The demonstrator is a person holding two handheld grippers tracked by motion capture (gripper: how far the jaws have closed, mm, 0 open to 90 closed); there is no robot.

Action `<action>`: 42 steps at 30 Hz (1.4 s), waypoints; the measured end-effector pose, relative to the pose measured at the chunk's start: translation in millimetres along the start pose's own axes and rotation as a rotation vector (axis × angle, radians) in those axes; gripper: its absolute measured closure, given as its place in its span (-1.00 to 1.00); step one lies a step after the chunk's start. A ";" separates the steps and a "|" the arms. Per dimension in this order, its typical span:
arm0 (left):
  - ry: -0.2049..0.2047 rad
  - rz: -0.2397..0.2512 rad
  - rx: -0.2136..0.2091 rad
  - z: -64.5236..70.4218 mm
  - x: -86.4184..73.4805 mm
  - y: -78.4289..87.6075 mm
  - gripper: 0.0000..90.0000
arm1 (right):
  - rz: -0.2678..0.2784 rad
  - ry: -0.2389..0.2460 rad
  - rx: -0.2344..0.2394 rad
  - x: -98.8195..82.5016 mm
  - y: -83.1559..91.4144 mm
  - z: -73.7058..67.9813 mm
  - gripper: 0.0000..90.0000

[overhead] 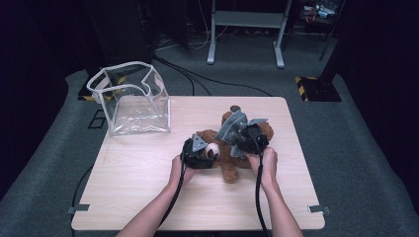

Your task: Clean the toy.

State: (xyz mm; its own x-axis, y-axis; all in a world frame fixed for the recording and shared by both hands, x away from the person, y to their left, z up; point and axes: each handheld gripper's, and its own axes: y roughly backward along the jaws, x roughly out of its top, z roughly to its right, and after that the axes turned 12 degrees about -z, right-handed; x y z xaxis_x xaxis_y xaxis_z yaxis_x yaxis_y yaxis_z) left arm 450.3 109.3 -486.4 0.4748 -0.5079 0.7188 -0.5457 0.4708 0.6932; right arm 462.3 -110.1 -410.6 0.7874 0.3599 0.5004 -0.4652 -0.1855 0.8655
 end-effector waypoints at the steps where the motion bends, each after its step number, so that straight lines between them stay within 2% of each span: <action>1: 0.000 0.000 -0.001 -0.1 0.0 0.0 -0.42 | 0.003 -0.007 -0.018 -1.6 1.4 5.7 0.57; 3: 0.000 -0.001 -0.001 -0.3 0.1 -0.1 -0.42 | 0.003 -0.044 -0.052 -5.5 3.2 19.0 0.56; 5: 0.000 0.000 -0.001 -0.2 0.2 -0.3 -0.42 | -0.006 -0.092 -0.045 -10.4 2.0 33.5 0.56; 6: 0.000 0.001 0.000 -0.1 0.1 -0.3 -0.42 | -0.007 -0.099 -0.057 -13.1 0.4 38.3 0.56; 8: 0.000 -0.001 0.000 0.1 0.2 -0.4 -0.42 | -0.025 -0.105 -0.093 -17.2 -1.3 41.1 0.55; 10: -0.001 -0.004 -0.001 -0.5 0.2 -0.1 -0.42 | -0.006 -0.114 -0.076 -20.3 1.2 41.6 0.56; 11: 0.003 -0.002 -0.001 -0.8 0.1 -0.2 -0.42 | 0.011 -0.118 -0.075 -21.3 3.6 40.0 0.56; 14: 0.005 -0.001 -0.003 -1.2 0.0 -0.3 -0.42 | 0.047 -0.108 -0.027 -23.5 13.7 28.4 0.56; 17: 0.007 -0.006 -0.008 -1.1 -0.1 0.0 -0.42 | 0.050 -0.042 0.003 -23.0 16.9 5.2 0.55; 20: 0.003 -0.008 -0.007 -1.2 0.1 0.3 -0.42 | 0.040 0.020 0.013 -21.7 10.5 -17.8 0.55; 22: 0.004 -0.005 -0.003 -0.9 0.0 0.0 -0.42 | 0.024 0.032 0.024 -21.1 4.5 -29.0 0.55; 25: 0.001 -0.004 -0.001 -0.8 -0.2 0.1 -0.42 | 0.019 0.060 -0.002 -21.4 -2.3 -32.7 0.55; 28: -0.001 -0.003 -0.002 -0.3 0.0 0.0 -0.42 | 0.016 0.065 -0.022 -24.3 -3.5 -29.0 0.58; 31: -0.007 -0.005 -0.003 -0.3 0.2 0.3 -0.42 | 0.012 0.058 -0.034 -29.8 -1.9 -19.5 0.58; 34: -0.006 -0.005 -0.005 -0.6 0.1 0.4 -0.42 | 0.018 0.031 -0.049 -38.0 1.2 -5.6 0.58; 38: -0.005 -0.009 -0.010 -1.3 0.2 0.5 -0.42 | 0.008 -0.042 -0.083 -49.7 3.2 16.3 0.58; 39: -0.005 -0.009 -0.009 -1.3 0.2 0.4 -0.42 | 0.006 -0.059 -0.084 -52.0 2.6 21.2 0.57; 40: -0.002 -0.003 -0.004 -0.9 0.1 -0.1 -0.42 | 0.004 -0.073 -0.064 -53.8 2.4 25.4 0.57; 42: 0.007 -0.003 -0.008 -1.3 -0.1 -0.2 -0.42 | 0.011 -0.075 -0.055 -53.6 5.4 24.9 0.57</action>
State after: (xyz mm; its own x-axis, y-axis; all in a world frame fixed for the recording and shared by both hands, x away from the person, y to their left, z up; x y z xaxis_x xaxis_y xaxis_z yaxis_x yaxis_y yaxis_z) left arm 451.2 110.3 -486.5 0.4809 -0.5042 0.7172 -0.5392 0.4750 0.6955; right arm 427.7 -153.1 -432.2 0.8093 0.2887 0.5115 -0.4936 -0.1377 0.8587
